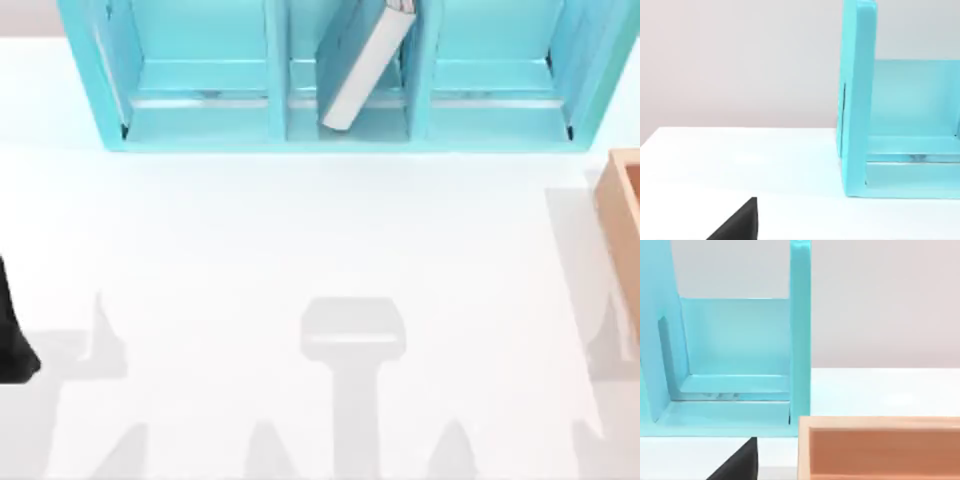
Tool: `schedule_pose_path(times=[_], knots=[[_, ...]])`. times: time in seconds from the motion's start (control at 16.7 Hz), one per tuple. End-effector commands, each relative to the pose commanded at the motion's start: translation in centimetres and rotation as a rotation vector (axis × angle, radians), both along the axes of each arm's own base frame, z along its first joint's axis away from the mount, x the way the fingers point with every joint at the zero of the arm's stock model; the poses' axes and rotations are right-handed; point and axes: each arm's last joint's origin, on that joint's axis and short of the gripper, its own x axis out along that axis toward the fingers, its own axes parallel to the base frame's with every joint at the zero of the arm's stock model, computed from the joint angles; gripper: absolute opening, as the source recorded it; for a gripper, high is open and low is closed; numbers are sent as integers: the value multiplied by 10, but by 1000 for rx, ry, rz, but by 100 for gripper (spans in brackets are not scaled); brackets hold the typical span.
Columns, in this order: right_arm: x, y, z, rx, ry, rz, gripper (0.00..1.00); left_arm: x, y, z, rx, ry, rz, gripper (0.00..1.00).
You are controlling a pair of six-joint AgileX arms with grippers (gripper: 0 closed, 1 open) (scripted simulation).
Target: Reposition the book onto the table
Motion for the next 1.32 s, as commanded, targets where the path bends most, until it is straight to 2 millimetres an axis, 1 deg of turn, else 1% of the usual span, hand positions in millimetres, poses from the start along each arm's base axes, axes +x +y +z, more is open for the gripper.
schedule_pose_path(times=[0.18, 0.3, 0.48, 0.6, 0.66, 0.72, 0.84, 0.96, 1.02, 1.14, 1.2, 1.32], knots=[[0, 0, 3, 2, -6, -1, 100, 0, 0, 0, 0, 0, 0, 100], [1, 1, 16, 13, -31, -6, 100, 0, 0, 0, 0, 0, 0, 100], [9, 4, 48, 45, -79, -21, 100, 0, 0, 0, 0, 0, 0, 100], [22, 8, 74, 76, -105, -33, 100, 0, 0, 0, 0, 0, 0, 100], [31, 11, 86, 94, -114, -40, 100, 0, 0, 0, 0, 0, 0, 100], [43, 15, 97, 113, -120, -46, 100, 0, 0, 0, 0, 0, 0, 100], [73, 27, 116, 153, -122, -57, 100, 0, 0, 0, 0, 0, 0, 100], [110, 45, 124, 192, -114, -67, 100, 0, 0, 0, 0, 0, 0, 100], [130, 57, 124, 212, -106, -70, 100, 0, 0, 0, 0, 0, 0, 100], [170, 86, 115, 247, -86, -75, 100, 0, 0, 0, 0, 0, 0, 100], [189, 103, 105, 263, -74, -75, 100, 0, 0, 0, 0, 0, 0, 100], [221, 140, 77, 292, -48, -72, 100, 0, 0, 0, 0, 0, 0, 100]])
